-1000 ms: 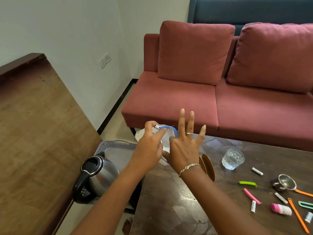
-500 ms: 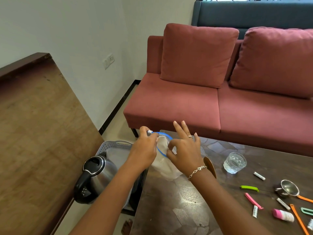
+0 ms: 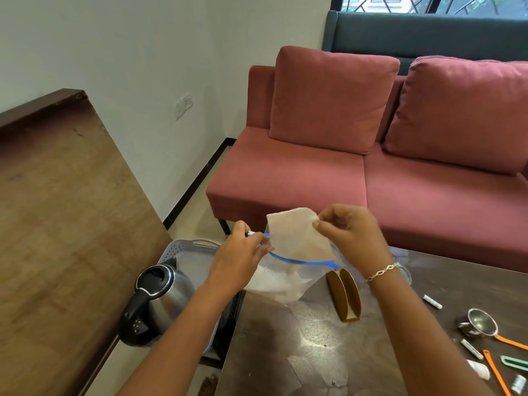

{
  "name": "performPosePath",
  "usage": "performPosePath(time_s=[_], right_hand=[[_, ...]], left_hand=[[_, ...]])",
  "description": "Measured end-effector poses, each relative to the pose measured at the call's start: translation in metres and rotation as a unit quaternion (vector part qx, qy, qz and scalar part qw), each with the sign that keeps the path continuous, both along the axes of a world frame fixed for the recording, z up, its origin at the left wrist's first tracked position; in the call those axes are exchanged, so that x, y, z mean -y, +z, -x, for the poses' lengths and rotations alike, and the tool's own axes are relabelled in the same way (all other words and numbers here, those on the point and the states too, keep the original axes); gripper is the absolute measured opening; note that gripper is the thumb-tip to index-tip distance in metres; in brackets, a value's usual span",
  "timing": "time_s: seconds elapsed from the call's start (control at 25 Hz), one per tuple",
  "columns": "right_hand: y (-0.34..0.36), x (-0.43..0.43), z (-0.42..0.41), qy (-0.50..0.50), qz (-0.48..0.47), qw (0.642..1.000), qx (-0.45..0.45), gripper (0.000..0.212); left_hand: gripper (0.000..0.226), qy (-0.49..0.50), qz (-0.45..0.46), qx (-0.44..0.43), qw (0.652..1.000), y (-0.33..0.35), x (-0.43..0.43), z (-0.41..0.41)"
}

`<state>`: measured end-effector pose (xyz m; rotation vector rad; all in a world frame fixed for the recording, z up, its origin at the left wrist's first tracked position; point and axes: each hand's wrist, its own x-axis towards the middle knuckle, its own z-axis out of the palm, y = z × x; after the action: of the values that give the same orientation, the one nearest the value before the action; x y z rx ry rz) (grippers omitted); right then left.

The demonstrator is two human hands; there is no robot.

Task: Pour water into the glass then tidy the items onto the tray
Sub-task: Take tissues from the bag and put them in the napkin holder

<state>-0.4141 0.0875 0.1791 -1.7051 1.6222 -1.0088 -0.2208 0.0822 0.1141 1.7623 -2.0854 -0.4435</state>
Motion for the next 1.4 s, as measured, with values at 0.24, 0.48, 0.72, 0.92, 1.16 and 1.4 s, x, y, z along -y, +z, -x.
performPosePath(time_s=[0.24,0.48,0.72,0.92,1.16,1.4], right_hand=[[0.028,0.016,0.027,-0.012,0.013,0.985,0.169,0.017],[0.038,0.029,0.050,-0.053,0.071,0.994,0.067,0.013],[0.010,0.034,0.035,-0.062,0.070,0.989,-0.111,0.028],[-0.010,0.023,0.012,0.087,0.021,0.980,-0.176,0.012],[-0.017,0.003,-0.021,0.241,0.000,0.952,-0.191,0.036],[-0.022,0.000,-0.035,0.227,0.062,0.961,-0.147,0.019]], left_hand=[[0.034,-0.022,0.024,0.054,0.998,0.001,-0.006,-0.005],[0.019,-0.066,0.009,0.027,0.997,0.007,-0.013,-0.009],[0.050,-0.135,0.039,-0.070,0.988,0.012,-0.019,-0.008],[0.088,-0.098,0.016,-0.157,0.983,0.015,-0.025,-0.002],[0.065,-0.088,0.049,-0.203,0.974,0.015,-0.027,-0.001],[0.023,-0.032,0.079,-0.271,0.959,0.022,-0.026,0.002]])
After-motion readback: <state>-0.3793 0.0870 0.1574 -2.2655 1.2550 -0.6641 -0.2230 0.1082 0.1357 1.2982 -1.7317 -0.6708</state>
